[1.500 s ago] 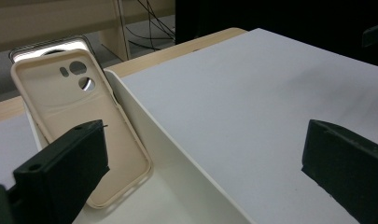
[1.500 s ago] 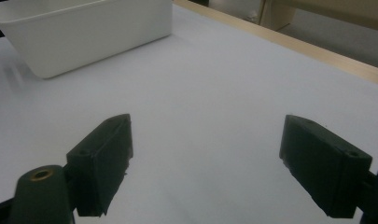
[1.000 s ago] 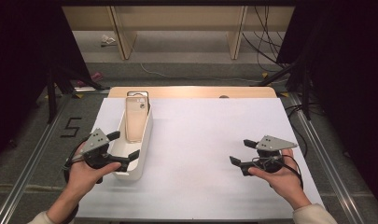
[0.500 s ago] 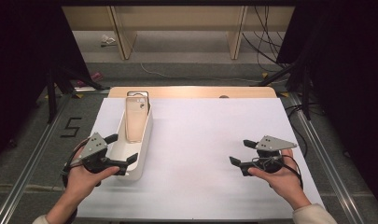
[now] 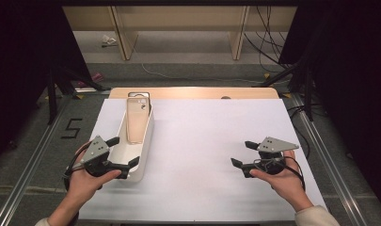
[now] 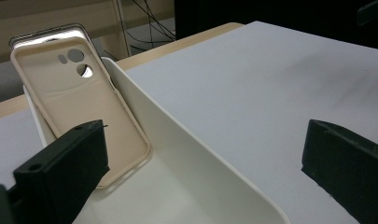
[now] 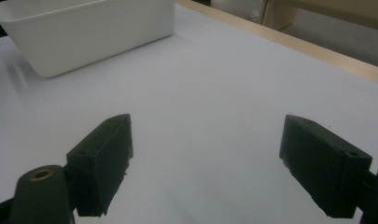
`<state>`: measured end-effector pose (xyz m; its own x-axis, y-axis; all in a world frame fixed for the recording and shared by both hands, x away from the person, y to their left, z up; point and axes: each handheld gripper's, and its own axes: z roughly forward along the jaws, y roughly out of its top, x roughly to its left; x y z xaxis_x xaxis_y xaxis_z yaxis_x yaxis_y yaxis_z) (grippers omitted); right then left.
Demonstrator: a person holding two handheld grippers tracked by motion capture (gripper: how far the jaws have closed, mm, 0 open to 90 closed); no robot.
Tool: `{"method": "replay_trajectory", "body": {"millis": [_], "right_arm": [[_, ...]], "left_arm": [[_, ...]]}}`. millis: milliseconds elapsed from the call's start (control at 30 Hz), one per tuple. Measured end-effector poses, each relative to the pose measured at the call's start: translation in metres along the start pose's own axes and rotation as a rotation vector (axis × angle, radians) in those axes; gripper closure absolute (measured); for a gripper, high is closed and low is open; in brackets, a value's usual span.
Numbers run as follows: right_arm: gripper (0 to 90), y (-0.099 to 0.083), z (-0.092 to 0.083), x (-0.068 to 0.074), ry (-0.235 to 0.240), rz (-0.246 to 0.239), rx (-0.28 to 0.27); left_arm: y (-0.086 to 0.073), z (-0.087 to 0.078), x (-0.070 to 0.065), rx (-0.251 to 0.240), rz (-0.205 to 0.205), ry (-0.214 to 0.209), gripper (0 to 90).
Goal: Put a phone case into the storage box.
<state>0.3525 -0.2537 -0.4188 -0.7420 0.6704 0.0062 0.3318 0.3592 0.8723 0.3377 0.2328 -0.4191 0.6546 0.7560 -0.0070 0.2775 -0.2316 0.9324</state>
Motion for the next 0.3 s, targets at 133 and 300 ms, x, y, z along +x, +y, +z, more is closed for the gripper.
{"method": "replay_trajectory", "body": {"millis": [133, 300], "right_arm": [[18.0, 0.0004, -0.0003, -0.0006, -0.002, 0.000, -0.005], [18.0, 0.0005, -0.0004, -0.0009, -0.003, 0.000, -0.007]], "left_arm": [[-0.0013, 0.0012, -0.0007, 0.006, 0.005, -0.008, 0.0], [-0.0016, 0.0017, -0.0018, 0.006, 0.005, -0.012, 0.0]]}}
